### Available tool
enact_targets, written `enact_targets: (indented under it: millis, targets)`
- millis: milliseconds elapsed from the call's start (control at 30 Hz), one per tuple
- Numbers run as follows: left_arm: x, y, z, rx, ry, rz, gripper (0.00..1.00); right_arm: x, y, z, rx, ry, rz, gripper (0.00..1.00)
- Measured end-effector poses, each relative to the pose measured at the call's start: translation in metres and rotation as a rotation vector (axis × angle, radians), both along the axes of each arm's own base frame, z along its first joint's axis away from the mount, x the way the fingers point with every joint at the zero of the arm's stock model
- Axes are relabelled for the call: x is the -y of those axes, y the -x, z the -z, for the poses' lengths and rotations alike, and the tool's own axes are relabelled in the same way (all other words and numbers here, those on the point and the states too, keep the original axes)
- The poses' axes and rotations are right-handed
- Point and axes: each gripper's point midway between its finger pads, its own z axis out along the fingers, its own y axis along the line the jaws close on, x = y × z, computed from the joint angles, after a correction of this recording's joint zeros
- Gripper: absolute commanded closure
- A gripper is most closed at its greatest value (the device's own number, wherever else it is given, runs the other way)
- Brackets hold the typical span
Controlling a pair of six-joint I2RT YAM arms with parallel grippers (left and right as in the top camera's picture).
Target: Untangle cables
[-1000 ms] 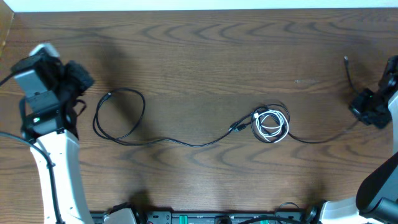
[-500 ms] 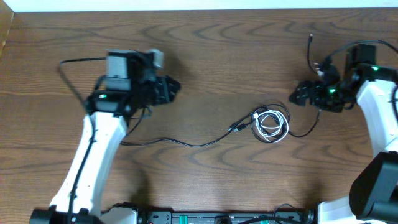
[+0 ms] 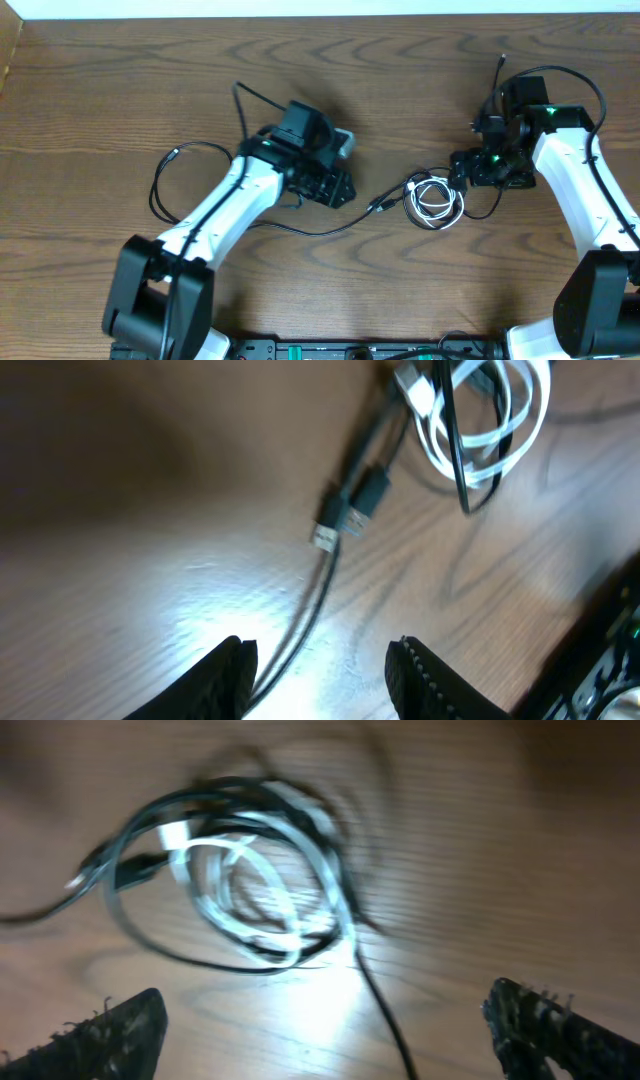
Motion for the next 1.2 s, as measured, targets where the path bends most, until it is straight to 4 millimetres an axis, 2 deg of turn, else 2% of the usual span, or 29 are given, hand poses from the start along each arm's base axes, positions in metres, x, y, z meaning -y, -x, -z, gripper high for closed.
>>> enact_targets:
  millis: [133, 300, 400, 433, 567, 600, 633, 767, 900, 967, 1033, 1133, 1200]
  targets:
    - [0.013, 0.013, 0.014, -0.026, -0.022, 0.062, 0.53, -0.011, -0.001, -0.002, 0.009, -0.05, -0.021, 0.01]
    - [0.02, 0.02, 0.016, -0.003, -0.032, 0.122, 0.53, -0.015, -0.005, -0.001, 0.025, -0.069, -0.025, 0.01]
    - [0.022, 0.02, 0.019, 0.036, -0.067, 0.154, 0.53, -0.017, -0.011, 0.007, 0.058, -0.078, -0.028, 0.01]
    - [0.023, 0.02, 0.02, 0.047, -0.075, 0.164, 0.53, -0.017, -0.012, 0.01, 0.066, -0.08, -0.028, 0.04]
    - [0.026, 0.024, 0.025, 0.081, -0.107, 0.22, 0.53, -0.019, -0.012, 0.032, 0.092, -0.093, -0.018, 0.3]
    - [0.027, 0.025, 0.028, 0.086, -0.115, 0.233, 0.52, -0.02, -0.012, 0.037, 0.097, -0.095, -0.019, 0.39]
    - [0.028, 0.025, 0.03, 0.093, -0.122, 0.247, 0.52, -0.02, -0.012, 0.043, 0.106, -0.095, -0.017, 0.43]
    - [0.029, 0.022, 0.045, 0.123, -0.175, 0.275, 0.52, -0.02, -0.013, 0.059, 0.135, -0.091, 0.006, 0.5]
    - [0.03, 0.021, 0.062, 0.117, -0.206, 0.289, 0.52, -0.018, -0.011, 0.068, 0.145, -0.087, 0.03, 0.49]
    - [0.028, 0.022, 0.072, 0.1, -0.226, 0.294, 0.52, -0.016, -0.009, 0.073, 0.141, -0.077, 0.037, 0.53]
    - [0.027, 0.023, 0.079, 0.087, -0.239, 0.296, 0.52, -0.014, -0.008, 0.076, 0.14, -0.063, 0.046, 0.63]
    - [0.027, 0.022, 0.081, 0.091, -0.241, 0.298, 0.52, -0.011, -0.006, 0.079, 0.139, -0.051, 0.057, 0.89]
    - [0.027, 0.022, 0.081, 0.09, -0.241, 0.298, 0.67, -0.011, -0.005, 0.08, 0.137, -0.048, 0.059, 0.99]
